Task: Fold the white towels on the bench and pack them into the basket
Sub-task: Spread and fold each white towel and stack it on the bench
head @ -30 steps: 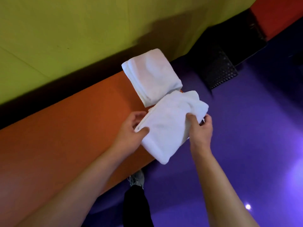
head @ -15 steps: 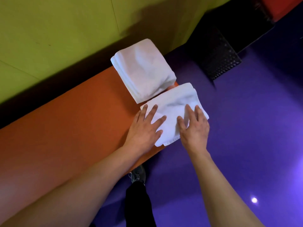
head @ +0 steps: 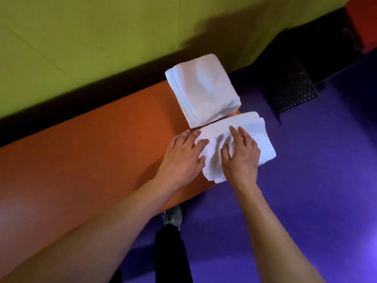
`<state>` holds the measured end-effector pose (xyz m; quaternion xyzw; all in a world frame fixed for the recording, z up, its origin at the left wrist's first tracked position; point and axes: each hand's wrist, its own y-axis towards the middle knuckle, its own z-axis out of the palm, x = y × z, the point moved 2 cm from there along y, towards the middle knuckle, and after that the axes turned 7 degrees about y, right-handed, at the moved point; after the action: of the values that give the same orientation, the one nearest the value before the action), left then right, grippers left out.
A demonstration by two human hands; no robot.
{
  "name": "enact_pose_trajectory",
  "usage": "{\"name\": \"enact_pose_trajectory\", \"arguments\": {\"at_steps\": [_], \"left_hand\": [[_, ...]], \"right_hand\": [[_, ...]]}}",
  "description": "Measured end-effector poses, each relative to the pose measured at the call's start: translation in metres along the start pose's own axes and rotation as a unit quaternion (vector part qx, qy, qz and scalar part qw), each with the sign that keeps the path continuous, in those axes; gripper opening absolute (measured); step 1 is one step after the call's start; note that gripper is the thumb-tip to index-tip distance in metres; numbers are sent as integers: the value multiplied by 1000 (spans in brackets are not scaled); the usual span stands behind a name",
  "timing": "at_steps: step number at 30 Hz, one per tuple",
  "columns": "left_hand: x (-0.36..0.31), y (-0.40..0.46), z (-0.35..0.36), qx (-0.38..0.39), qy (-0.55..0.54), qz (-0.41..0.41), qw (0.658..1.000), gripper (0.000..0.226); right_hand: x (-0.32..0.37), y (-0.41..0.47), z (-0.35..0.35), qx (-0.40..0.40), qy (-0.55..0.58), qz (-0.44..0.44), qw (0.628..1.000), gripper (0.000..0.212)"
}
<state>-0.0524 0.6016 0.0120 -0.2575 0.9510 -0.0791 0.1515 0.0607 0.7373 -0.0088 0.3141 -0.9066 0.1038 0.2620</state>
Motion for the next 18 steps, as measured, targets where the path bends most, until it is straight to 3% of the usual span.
{"name": "enact_pose_trajectory", "arguments": {"at_steps": [10,18], "left_hand": [[102,-105,-64,-100,-14,-177,979,43],[201,-229,-88,-150,-28,-333,931,40]], "right_hand": [[149,-29,46,85,61,-190,976,50],[285,-86,105,144,81,-342,925,39]]}}
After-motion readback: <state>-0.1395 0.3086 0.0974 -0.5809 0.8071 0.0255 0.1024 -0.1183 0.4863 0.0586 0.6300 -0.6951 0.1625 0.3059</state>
